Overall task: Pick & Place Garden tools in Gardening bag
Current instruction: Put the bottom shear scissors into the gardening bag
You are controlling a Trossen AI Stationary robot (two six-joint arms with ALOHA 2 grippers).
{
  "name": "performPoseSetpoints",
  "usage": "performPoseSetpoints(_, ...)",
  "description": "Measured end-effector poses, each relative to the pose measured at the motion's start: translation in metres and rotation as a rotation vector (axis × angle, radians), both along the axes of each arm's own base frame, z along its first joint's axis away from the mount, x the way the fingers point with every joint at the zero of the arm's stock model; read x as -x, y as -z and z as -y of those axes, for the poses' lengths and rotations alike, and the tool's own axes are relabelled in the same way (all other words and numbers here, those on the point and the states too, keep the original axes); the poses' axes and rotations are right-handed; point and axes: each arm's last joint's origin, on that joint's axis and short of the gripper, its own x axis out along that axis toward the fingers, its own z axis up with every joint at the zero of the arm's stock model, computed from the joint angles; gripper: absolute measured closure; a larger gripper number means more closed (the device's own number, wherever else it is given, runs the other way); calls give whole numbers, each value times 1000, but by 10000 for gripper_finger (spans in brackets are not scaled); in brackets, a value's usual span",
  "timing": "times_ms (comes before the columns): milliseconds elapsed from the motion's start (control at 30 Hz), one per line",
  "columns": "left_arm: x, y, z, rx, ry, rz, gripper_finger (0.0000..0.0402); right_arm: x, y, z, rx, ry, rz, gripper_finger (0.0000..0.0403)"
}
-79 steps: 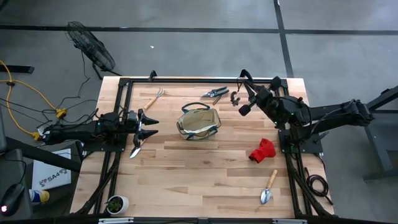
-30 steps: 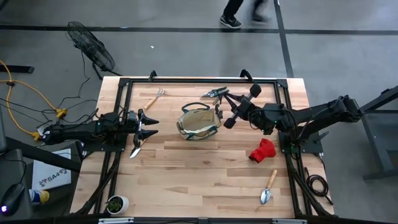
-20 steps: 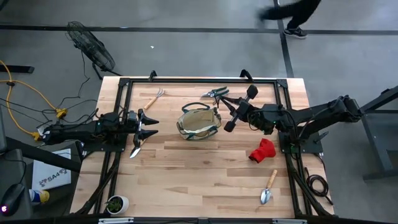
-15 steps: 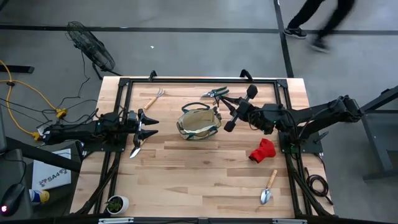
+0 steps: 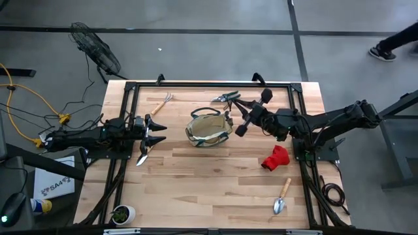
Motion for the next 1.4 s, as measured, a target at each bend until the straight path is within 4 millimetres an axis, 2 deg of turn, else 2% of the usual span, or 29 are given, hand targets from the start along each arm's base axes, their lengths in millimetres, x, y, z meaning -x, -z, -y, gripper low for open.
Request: performPoseSetpoints(1400, 0, 0, 0, 0, 0, 1, 158, 7, 5, 1, 98, 305, -160, 398)
